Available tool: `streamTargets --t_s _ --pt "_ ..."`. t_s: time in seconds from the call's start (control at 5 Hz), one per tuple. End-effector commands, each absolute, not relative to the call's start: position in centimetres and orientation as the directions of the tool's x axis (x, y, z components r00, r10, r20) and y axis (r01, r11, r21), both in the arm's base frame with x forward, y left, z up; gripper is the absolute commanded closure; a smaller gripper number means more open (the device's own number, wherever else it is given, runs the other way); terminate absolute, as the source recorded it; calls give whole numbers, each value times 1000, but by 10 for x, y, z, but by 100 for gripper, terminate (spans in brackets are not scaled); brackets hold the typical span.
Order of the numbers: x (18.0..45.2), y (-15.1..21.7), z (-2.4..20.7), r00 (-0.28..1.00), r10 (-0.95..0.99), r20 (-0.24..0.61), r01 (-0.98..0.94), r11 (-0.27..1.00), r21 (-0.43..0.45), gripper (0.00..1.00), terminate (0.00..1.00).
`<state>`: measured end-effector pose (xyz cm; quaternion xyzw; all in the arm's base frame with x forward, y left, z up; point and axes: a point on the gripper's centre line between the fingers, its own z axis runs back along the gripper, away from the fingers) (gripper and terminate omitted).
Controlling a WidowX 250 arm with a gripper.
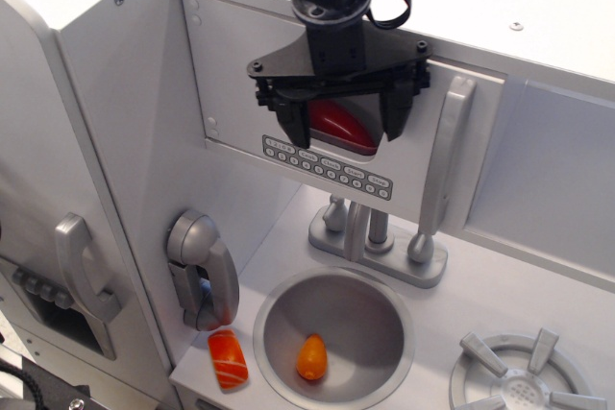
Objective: Close microwave
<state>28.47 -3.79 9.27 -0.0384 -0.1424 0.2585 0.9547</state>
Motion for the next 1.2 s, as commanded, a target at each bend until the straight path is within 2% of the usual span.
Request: streamTargets --t_s 0.0,0.2,0.4,0.6,0.8,1.0 --pt "287 -39 104 794 511 328 -477 860 -184 0 0" --pt "284 -35 99 804 511 304 -480 860 -175 0 0" --pt "253 -25 91 857 421 297 -403 907 -123 0 0" --pt "223 -8 91 898 384 214 -374 923 -86 0 0" --pt "213 1 93 914 361 185 -352 933 -77 0 0" --pt "213 1 93 914 361 185 -352 933 -77 0 100"
